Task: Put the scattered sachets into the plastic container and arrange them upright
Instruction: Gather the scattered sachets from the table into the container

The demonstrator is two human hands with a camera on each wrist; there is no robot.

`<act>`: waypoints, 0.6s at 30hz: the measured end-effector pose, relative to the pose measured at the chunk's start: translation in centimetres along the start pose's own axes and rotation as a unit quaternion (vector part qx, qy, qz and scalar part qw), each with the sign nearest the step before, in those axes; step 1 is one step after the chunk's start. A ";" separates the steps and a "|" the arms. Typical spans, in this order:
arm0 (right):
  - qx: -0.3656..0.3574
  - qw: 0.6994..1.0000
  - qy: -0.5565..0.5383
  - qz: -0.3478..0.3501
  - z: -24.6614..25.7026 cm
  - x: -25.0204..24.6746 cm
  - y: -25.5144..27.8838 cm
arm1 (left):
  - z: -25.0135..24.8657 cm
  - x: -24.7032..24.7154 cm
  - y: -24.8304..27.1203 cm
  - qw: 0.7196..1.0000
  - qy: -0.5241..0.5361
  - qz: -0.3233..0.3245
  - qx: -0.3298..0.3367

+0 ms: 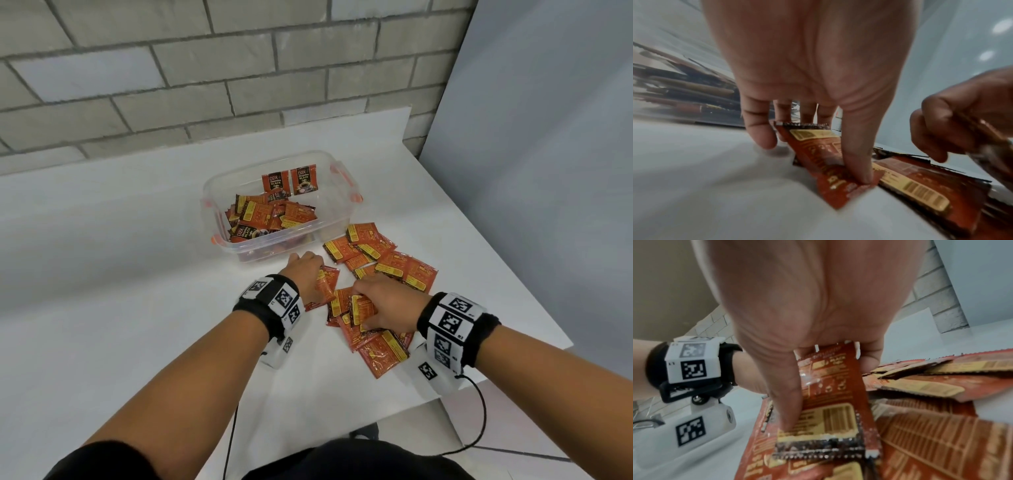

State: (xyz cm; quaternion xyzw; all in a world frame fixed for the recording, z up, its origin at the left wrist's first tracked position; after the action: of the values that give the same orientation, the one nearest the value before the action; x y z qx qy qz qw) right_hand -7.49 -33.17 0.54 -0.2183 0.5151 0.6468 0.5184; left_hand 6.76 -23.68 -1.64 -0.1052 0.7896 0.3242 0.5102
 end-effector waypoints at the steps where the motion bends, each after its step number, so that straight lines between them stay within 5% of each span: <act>1: 0.007 1.000 -0.018 0.003 0.0 -0.1 0.2 | -0.1 -0.1 0.0 1.000 0.001 0.002 0.003; 10: 0.045 0.979 -0.191 -0.051 -3.2 -2.2 2.0 | 2.2 -0.5 1.1 0.997 0.031 0.034 -0.057; 15: 0.052 0.963 -0.257 -0.054 -5.0 -2.3 3.9 | 0.3 -0.4 2.2 0.976 0.208 0.069 0.017; 18: 0.074 0.971 -0.223 -0.046 -5.7 -1.5 4.0 | -2.8 0.9 2.1 0.987 0.122 0.090 0.046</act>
State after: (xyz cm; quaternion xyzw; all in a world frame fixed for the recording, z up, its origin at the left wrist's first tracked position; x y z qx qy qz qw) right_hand -11.98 -38.67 1.37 -0.0525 0.4225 0.6148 0.6639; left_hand 3.24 -23.68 -0.87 -0.0493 0.8661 0.3171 0.3832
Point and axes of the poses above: each hand's wrist, its own y-axis away from the middle knuckle, its own x-axis out of the palm, z = x × y, the point moved 3 cm from there along -y, towards the middle knuckle, and after that the axes turned 3 degrees about -x, right-handed, at the moved point
